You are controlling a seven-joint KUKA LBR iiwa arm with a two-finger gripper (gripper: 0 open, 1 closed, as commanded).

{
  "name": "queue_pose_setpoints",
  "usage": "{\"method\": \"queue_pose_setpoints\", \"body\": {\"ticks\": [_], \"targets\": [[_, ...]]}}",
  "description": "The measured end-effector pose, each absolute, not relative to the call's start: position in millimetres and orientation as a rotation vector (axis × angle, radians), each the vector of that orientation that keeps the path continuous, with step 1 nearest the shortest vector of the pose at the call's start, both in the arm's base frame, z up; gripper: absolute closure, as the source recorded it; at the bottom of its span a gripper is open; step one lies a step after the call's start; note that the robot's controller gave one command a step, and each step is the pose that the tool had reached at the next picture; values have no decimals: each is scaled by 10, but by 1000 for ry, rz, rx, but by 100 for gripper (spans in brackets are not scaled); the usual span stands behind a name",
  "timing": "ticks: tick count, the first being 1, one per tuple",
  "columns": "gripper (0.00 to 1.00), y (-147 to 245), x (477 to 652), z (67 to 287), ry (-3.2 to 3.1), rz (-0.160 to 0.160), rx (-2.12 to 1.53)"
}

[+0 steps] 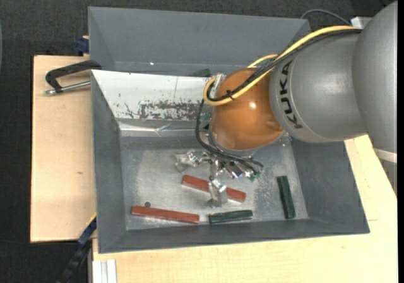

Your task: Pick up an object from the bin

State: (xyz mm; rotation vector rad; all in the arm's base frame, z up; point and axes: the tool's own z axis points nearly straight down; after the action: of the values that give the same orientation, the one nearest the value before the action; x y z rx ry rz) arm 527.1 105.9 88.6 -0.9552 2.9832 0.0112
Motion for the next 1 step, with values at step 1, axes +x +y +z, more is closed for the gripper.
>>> {"method": "queue_pose_setpoints", "body": {"ticks": [1], "targets": [[100, 530, 5147, 719, 3026, 2, -835]]}}
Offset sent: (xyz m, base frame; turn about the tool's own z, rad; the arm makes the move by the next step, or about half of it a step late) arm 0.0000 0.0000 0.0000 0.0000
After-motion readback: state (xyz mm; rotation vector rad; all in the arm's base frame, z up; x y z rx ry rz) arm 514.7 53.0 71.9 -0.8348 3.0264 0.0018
